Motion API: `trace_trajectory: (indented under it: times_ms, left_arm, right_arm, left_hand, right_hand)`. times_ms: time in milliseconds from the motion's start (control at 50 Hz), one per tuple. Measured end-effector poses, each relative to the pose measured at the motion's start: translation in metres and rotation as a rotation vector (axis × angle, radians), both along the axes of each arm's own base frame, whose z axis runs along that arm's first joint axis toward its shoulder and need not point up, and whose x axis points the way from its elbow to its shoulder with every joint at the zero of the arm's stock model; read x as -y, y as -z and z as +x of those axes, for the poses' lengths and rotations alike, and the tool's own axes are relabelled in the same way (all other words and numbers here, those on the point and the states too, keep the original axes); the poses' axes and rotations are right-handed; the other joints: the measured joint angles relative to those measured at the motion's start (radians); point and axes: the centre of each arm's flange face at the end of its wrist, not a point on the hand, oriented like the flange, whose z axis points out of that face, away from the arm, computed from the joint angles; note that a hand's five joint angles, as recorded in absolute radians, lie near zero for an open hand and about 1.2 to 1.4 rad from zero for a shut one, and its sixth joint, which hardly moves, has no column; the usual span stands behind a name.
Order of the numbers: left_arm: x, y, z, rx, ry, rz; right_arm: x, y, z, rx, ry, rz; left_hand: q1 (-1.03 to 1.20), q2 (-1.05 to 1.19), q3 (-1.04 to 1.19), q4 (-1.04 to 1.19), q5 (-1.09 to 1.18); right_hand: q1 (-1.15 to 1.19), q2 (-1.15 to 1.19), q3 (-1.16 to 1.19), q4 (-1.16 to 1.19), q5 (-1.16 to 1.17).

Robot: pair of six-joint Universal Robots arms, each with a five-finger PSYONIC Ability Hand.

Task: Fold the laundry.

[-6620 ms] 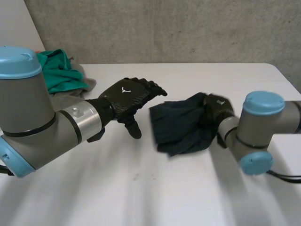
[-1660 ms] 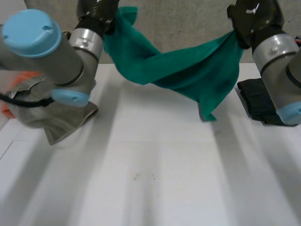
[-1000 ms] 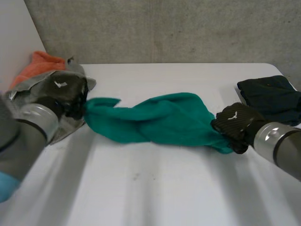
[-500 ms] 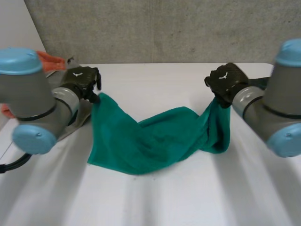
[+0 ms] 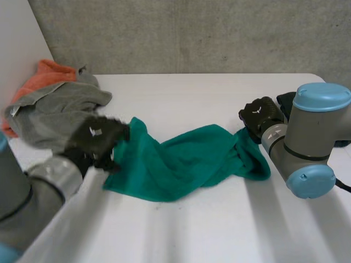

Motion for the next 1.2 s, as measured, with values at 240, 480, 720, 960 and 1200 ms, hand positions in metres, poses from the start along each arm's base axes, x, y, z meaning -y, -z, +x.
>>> trace_trajectory:
  times_ms: [240, 480, 720, 960, 1200]
  left_arm:
    - [0.004, 0.064, 0.003, 0.219, 0.074, 0.034]
    - [0.034, 0.086, -0.001, 0.224, 0.054, 0.016]
    - [0.044, 0.096, -0.009, 0.224, 0.066, 0.015]
    - [0.055, 0.093, -0.014, 0.217, 0.065, -0.013]
    - [0.059, 0.098, -0.018, 0.217, 0.074, -0.012]
  right_arm:
    - [-0.006, 0.002, -0.002, -0.003, -0.002, 0.016]
    - [-0.011, 0.009, -0.004, -0.013, -0.004, 0.039]
    - [-0.014, 0.014, -0.006, -0.019, -0.004, 0.054]
    - [-0.015, 0.016, -0.005, -0.02, -0.007, 0.054]
    - [-0.016, 0.018, -0.004, -0.022, -0.009, 0.058]
  left_hand:
    - [-0.178, -0.185, -0.18, -0.198, -0.201]
    - [-0.177, -0.182, -0.178, -0.194, -0.192]
    - [-0.08, -0.078, -0.077, -0.078, -0.078]
    - [0.16, 0.178, 0.178, 0.174, 0.141]
    - [0.409, 0.435, 0.433, 0.434, 0.418]
  right_hand:
    - [0.0, 0.0, 0.0, 0.0, 0.0]
    - [0.0, 0.0, 0.0, 0.0, 0.0]
    - [0.0, 0.0, 0.0, 0.0, 0.0]
    - [0.0, 0.0, 0.0, 0.0, 0.0]
    - [0.0, 0.0, 0.0, 0.0, 0.0]
